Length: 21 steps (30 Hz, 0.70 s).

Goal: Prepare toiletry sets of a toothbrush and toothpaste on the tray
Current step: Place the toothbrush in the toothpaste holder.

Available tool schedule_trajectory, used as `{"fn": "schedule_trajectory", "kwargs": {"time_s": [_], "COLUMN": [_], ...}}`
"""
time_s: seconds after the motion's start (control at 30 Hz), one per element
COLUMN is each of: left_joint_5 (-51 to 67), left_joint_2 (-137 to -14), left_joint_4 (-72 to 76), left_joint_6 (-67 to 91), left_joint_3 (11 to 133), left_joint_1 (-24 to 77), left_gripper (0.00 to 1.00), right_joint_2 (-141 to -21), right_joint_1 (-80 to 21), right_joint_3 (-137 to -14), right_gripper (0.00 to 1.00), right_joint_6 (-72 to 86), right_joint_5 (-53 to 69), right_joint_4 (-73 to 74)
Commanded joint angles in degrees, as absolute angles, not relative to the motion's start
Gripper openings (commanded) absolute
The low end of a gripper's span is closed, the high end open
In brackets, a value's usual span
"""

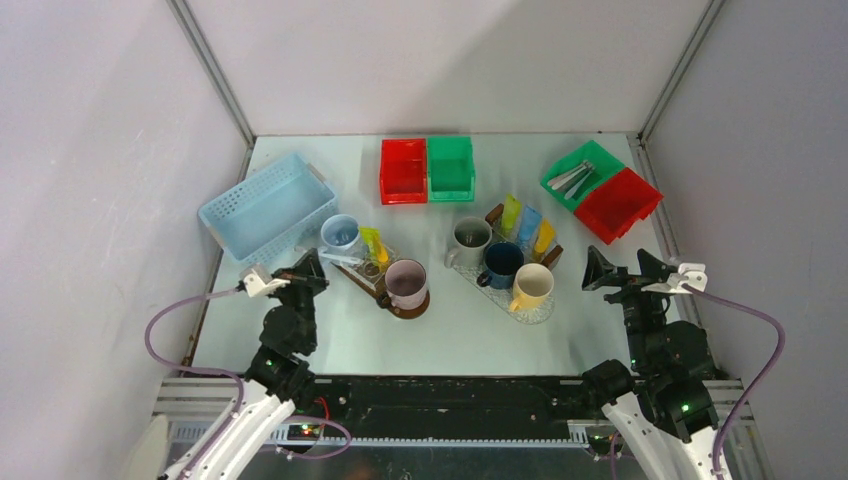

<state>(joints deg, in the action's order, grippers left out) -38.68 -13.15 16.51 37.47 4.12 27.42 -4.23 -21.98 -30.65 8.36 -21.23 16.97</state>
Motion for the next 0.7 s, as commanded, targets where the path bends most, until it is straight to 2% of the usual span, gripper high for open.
{"fn": "schedule_trajectory", "kwargs": {"time_s": [0.0, 0.37, 0.67], "left_joint_5": [-38.50, -37.70, -37.26], "left_joint_2": [-15.84, -21.39, -24.07], "left_joint_4": [23.46, 32.78, 32.98], "left_joint_6": [37.07, 35.71, 35.73], "left_joint_3": [2.99, 0.85, 1.76], "left_joint_1": [28.10, 28.80, 29.00], "left_gripper": [0.08, 0.11, 0.11], "right_joint_2": [-3.53, -3.16, -3.10], "right_joint_1": [-21.56, -21.38, -21.27], "right_joint_3": [-30.33, -29.89, -29.63], "right_gripper": [0.99, 0.99, 0.99], "right_joint_6": [7.94, 7.77, 7.61], "right_joint_5": [-20.93, -20.51, -20.20], "right_joint_4": [14.93, 14.49, 14.16]}}
